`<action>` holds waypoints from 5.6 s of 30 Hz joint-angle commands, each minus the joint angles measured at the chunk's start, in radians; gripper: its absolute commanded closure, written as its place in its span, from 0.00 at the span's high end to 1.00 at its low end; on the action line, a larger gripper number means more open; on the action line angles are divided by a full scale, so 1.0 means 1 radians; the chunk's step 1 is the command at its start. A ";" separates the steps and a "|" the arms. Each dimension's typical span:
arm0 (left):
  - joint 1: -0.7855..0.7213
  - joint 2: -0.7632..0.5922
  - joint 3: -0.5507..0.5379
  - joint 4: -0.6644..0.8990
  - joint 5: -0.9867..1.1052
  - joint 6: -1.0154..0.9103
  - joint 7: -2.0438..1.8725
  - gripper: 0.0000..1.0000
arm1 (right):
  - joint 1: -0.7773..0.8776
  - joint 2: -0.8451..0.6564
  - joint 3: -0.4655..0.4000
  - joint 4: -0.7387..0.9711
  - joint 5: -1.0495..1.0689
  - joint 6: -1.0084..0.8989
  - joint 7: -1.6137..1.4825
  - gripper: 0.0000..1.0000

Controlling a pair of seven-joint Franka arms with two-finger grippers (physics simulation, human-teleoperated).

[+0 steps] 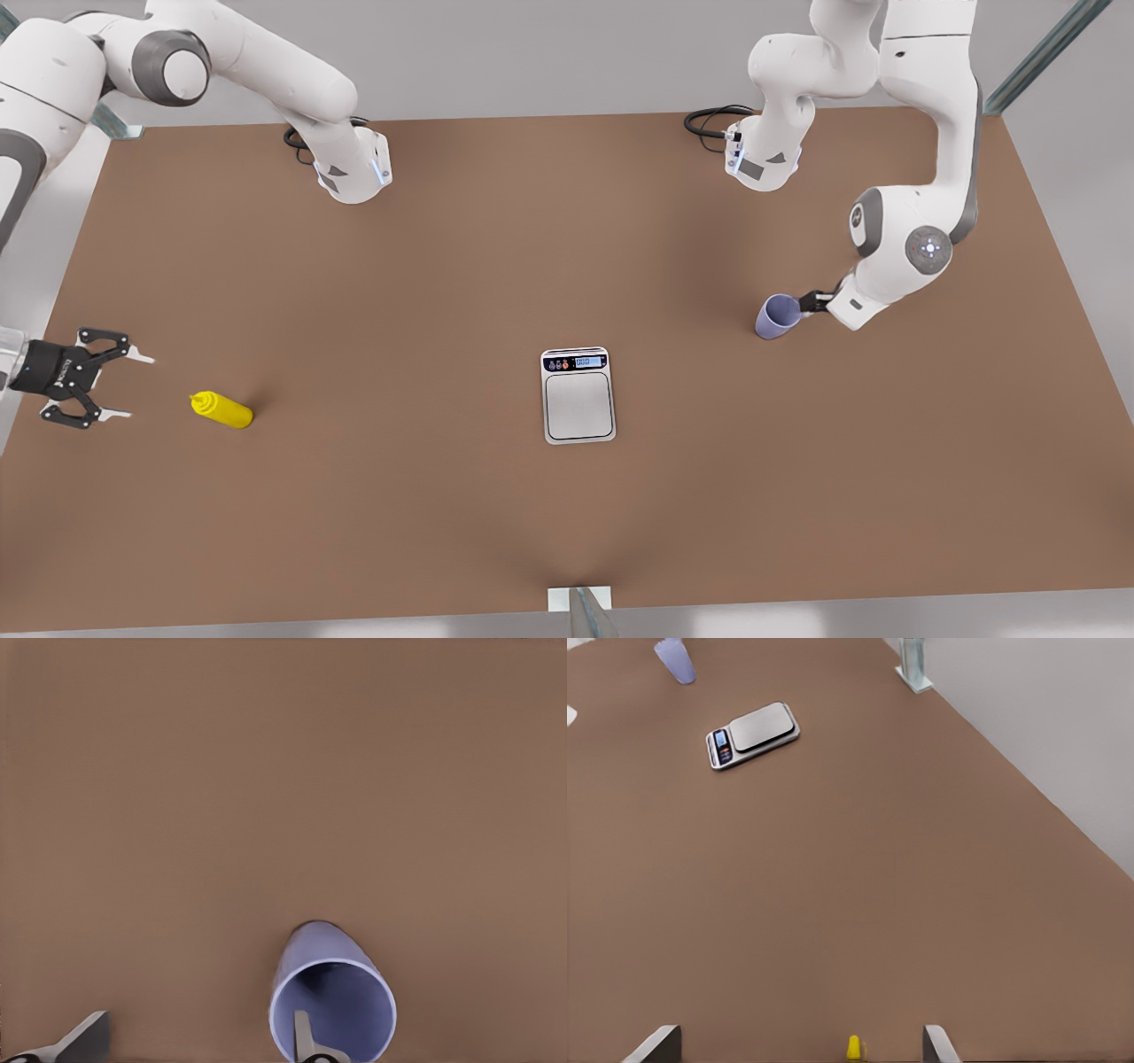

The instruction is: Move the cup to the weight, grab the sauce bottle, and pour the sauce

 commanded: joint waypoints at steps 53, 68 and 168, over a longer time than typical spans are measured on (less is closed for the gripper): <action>-0.098 0.151 0.000 0.045 -0.086 0.116 -0.096 0.21 | -0.224 0.478 -0.006 0.010 0.250 0.011 -0.553 1.00; -0.240 0.591 -0.426 0.863 0.017 -0.148 -0.871 0.21 | -0.218 0.506 -0.005 -0.007 0.287 -0.005 -0.642 1.00; -0.088 0.138 -0.081 0.748 0.002 -0.743 -0.139 1.00 | 1.037 0.173 0.006 0.338 -0.538 0.282 0.856 0.54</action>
